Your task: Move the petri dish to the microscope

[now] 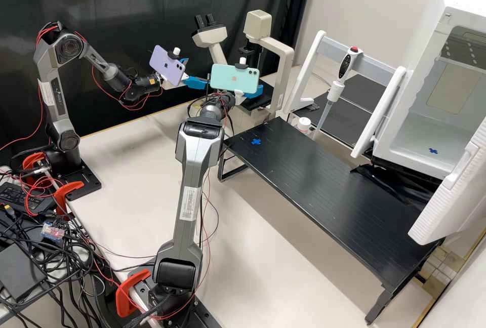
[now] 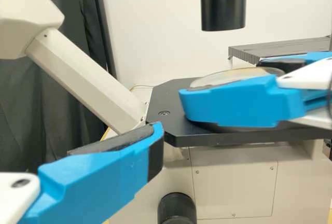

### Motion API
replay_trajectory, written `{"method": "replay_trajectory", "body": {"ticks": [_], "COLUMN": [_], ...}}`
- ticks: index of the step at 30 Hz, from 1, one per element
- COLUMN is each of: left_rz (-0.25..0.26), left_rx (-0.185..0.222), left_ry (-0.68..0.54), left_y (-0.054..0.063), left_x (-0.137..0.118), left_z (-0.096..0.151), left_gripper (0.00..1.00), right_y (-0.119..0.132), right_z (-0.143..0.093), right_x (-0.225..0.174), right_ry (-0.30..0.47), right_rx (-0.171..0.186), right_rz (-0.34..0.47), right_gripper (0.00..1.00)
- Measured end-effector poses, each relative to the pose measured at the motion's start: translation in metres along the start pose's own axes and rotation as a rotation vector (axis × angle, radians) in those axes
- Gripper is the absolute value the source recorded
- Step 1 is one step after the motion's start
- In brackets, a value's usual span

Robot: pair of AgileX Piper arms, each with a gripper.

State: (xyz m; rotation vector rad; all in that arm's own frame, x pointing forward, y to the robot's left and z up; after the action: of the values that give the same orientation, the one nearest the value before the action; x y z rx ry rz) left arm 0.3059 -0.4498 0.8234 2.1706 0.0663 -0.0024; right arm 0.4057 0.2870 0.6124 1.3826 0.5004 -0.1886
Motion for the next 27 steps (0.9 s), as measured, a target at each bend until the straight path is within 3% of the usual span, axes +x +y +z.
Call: {"method": "replay_trajectory", "body": {"ticks": [4,5,15,18,26,27], "left_rz": [0.000,0.000,0.000,0.000,0.000,0.000], "left_rx": [0.000,0.000,0.000,0.000,0.000,0.000], "left_ry": [0.000,0.000,0.000,0.000,0.000,0.000], "left_y": [0.000,0.000,0.000,0.000,0.000,0.000], "left_x": [0.000,0.000,0.000,0.000,0.000,0.000], "left_z": [0.000,0.000,0.000,0.000,0.000,0.000], "left_gripper": [1.00,1.00,1.00,1.00,1.00,1.00], "right_y": [-0.001,-0.002,-0.002,-0.001,0.000,0.002], "right_z": [-0.001,-0.001,0.015,0.019,0.033,0.034], "right_x": [0.006,0.007,0.020,0.021,0.011,0.008], "right_ry": [-0.010,-0.013,-0.047,-0.042,-0.017,-0.007], "right_rx": [-0.011,-0.006,-0.005,0.013,-0.003,0.011], "right_rz": [-0.014,-0.020,-0.046,-0.040,-0.018,-0.012], "right_gripper": [0.00,1.00,1.00,1.00,1.00,1.00]}}
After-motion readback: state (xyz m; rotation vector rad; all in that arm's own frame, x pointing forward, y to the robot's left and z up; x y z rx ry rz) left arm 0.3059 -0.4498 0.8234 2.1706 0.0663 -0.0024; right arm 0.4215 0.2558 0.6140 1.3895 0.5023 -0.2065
